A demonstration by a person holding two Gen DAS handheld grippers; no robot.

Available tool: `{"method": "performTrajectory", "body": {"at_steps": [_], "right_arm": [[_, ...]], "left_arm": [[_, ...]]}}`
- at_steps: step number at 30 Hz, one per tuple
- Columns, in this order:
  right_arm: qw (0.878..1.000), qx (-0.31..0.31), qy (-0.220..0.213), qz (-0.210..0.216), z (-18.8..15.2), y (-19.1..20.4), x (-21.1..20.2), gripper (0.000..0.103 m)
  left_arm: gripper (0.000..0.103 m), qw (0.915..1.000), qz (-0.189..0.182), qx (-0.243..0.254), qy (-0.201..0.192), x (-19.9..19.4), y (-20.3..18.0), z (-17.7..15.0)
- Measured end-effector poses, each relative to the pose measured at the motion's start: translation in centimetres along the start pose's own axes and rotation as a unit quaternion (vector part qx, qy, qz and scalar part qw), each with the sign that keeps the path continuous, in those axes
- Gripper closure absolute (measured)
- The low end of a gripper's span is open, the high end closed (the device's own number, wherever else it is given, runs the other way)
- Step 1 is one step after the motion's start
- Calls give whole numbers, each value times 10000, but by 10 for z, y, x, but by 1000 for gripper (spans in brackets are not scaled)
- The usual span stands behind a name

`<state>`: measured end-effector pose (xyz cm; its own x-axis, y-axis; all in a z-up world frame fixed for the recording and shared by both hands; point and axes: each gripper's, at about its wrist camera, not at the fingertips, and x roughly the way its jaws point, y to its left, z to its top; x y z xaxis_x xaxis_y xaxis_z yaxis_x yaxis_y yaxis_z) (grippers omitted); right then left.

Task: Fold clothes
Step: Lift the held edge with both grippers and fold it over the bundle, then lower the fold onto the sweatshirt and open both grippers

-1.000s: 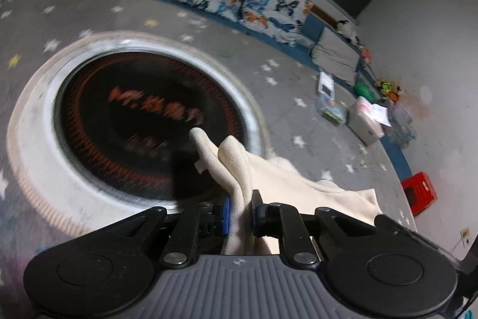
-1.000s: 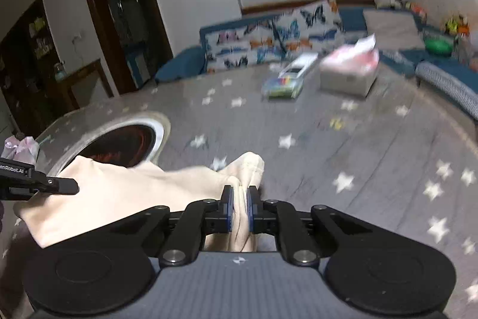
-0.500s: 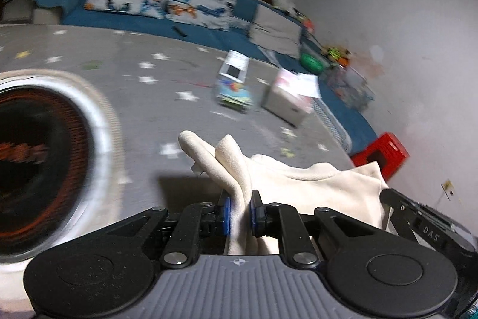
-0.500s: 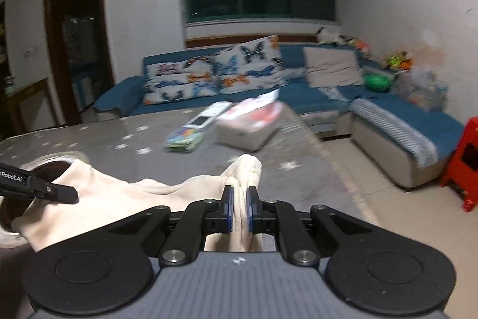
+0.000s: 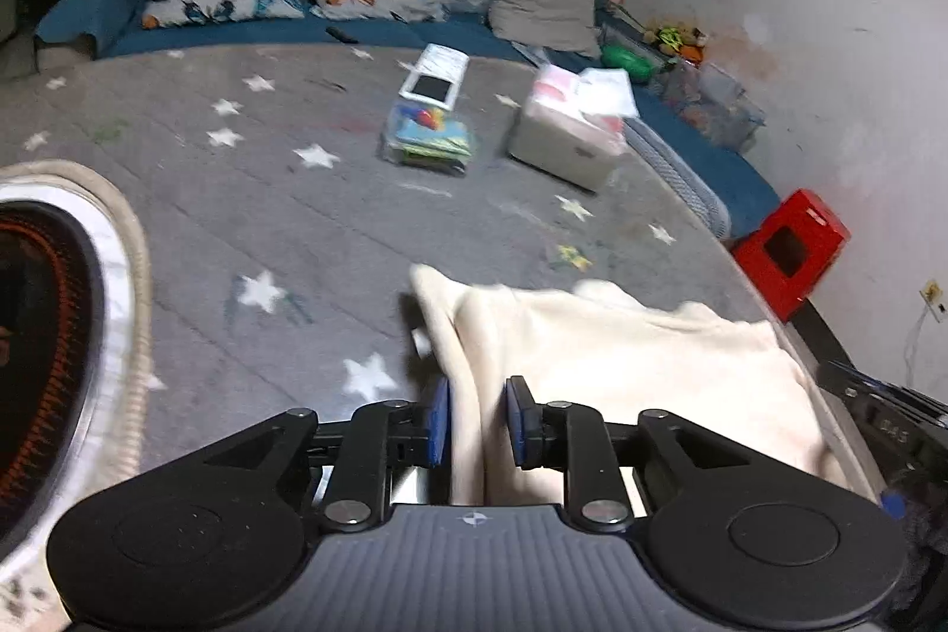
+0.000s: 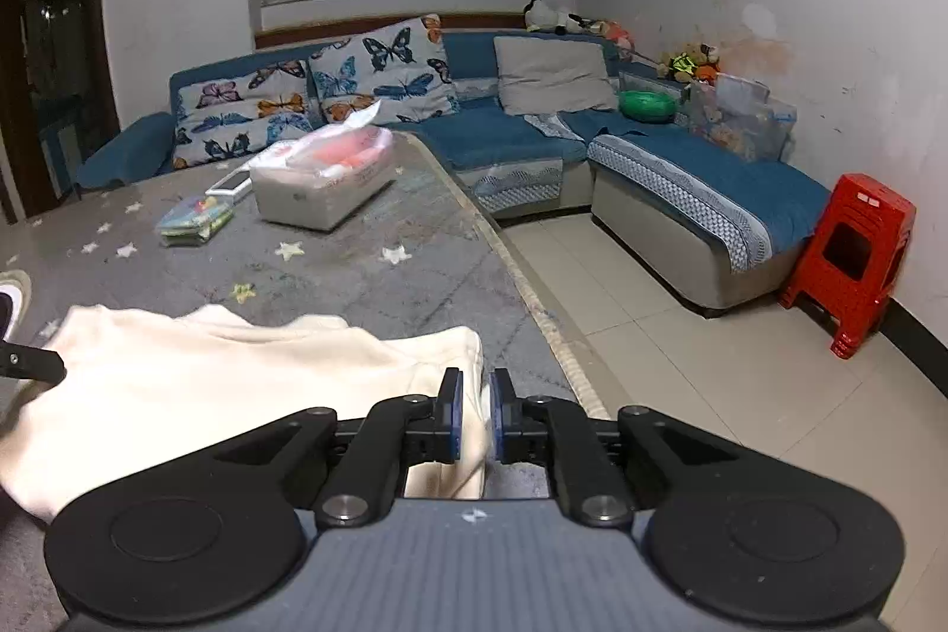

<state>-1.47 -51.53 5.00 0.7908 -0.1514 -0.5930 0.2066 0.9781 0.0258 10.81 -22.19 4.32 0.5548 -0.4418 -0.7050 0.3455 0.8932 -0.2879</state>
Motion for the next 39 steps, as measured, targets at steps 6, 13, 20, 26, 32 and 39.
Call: {"method": "performTrajectory", "body": {"at_steps": [6,13,20,26,32,39], "right_arm": [[9993,71,30,369,6,5,5,93],[9980,20,233,592,13,31,41,89],[9983,-22,241,527,11,35,56,87],[9983,-106,202,542,11,35,47,71],[9978,-133,208,616,3,39,28,60],[9971,-166,232,706,-16,39,-3,54]], "left_arm": [[82,9995,-38,217,-220,0,-13,14],[82,9978,-279,593,-50,28,-40,18],[82,9973,-212,696,130,59,-49,19],[81,9974,-178,692,128,57,-50,19],[77,9966,-152,802,83,41,-52,12],[66,9953,-168,956,-44,14,-52,-3]]}}
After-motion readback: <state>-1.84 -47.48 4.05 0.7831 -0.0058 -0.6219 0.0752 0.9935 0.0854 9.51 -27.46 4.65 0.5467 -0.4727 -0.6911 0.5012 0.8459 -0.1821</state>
